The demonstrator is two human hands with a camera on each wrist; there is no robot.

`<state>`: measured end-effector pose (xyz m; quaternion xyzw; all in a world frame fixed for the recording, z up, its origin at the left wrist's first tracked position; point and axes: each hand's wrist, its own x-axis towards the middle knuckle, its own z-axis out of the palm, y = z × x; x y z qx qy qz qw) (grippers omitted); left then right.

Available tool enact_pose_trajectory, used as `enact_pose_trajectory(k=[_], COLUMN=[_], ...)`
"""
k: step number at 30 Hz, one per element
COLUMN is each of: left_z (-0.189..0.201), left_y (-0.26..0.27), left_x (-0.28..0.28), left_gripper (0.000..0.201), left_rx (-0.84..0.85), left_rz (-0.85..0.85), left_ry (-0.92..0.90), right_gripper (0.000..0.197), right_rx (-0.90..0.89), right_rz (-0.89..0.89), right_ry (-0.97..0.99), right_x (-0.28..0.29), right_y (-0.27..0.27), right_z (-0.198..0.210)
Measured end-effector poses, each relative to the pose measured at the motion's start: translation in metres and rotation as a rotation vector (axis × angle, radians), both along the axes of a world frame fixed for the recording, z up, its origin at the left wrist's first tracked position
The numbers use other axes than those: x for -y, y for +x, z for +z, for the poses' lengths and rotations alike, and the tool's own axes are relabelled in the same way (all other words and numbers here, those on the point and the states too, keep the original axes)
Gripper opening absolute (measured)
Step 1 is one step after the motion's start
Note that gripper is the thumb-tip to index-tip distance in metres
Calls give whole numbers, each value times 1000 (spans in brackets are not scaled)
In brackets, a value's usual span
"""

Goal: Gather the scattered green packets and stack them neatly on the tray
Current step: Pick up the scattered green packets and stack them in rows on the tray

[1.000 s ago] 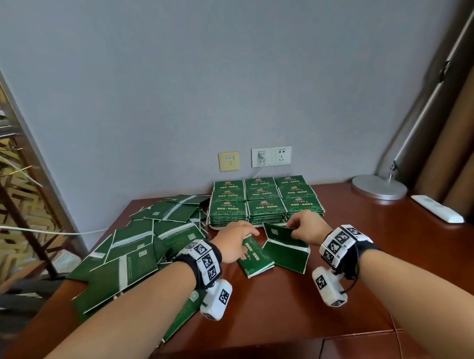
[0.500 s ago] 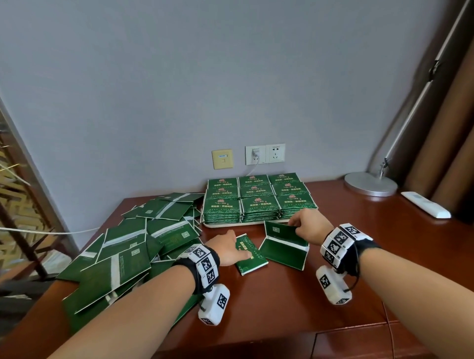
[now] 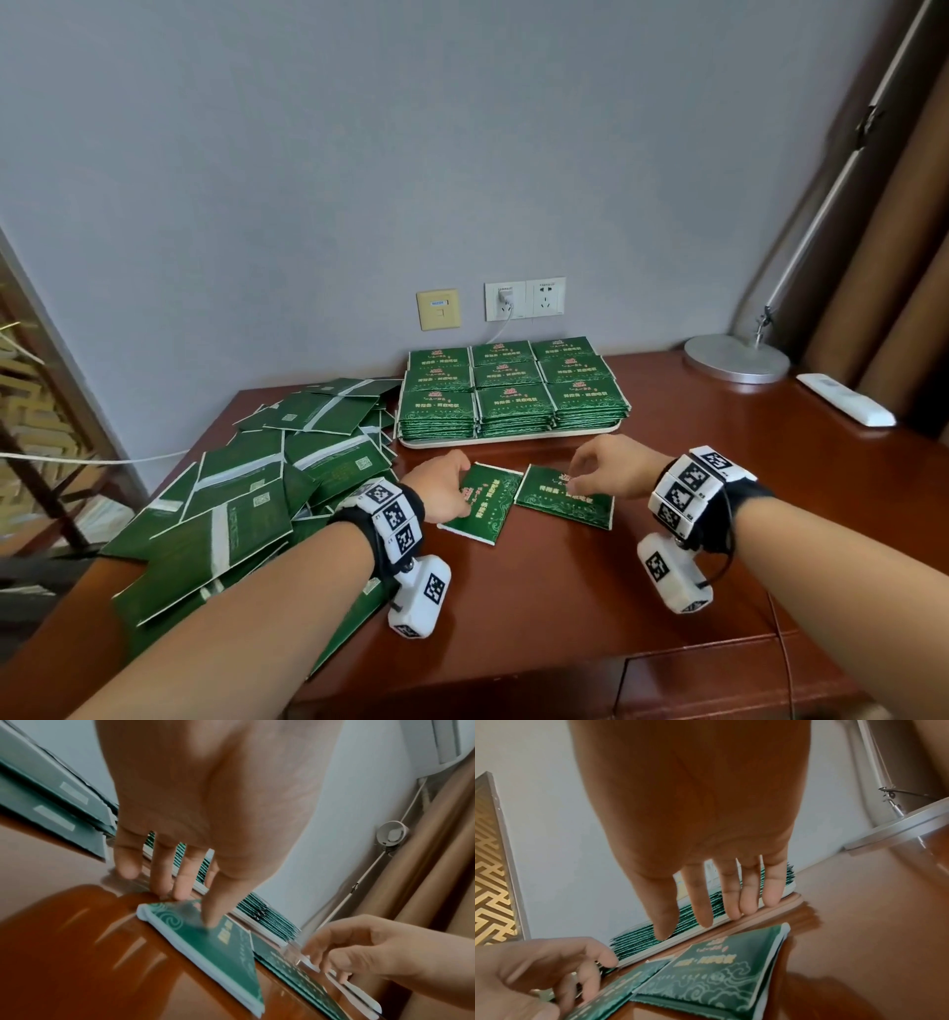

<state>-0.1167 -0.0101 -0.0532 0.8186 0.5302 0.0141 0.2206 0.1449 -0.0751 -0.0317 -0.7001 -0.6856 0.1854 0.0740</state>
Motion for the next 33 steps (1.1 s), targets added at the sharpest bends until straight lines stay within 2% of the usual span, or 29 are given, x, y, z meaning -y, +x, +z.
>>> enact_pose_trajectory(k=[4, 6, 8, 13, 16, 19, 22, 27, 30, 33], left_z=[1, 2, 2, 0, -4, -2, 3, 17, 27, 39], left_y=[0, 1, 3, 2, 0, -2, -6, -13, -18, -23], left_x=[4, 6, 7, 4, 2, 0, -8, -30, -47, -69], left_gripper=[64, 49, 41, 45, 59, 49, 43, 37, 37, 41], left_rx=[-76, -129, -132, -84, 51, 180, 319, 555, 619, 718], left_rz=[20, 33, 56, 101, 159, 196, 249, 324, 359, 418], left_ry=[7, 2, -9, -56, -63, -92, -102, -69, 32, 54], right_gripper=[62, 67, 69, 66, 61, 46, 37, 43, 42, 38], right_rx=[82, 131, 150, 151, 70, -75, -327, -580, -657, -703], right_rz=[-84, -96, -105, -112, -133, -157, -195, -238, -287, -325], right_ry=[-14, -46, -91, -132, -107, -40, 51, 213, 313, 358], right_x=[-7, -9, -10, -11, -9, -13, -18, -35, -49, -66], right_y=[2, 2, 0, -3, -2, 5, 13, 30, 43, 58], right_z=[-5, -7, -9, -11, -10, -12, -5, 9, 13, 19])
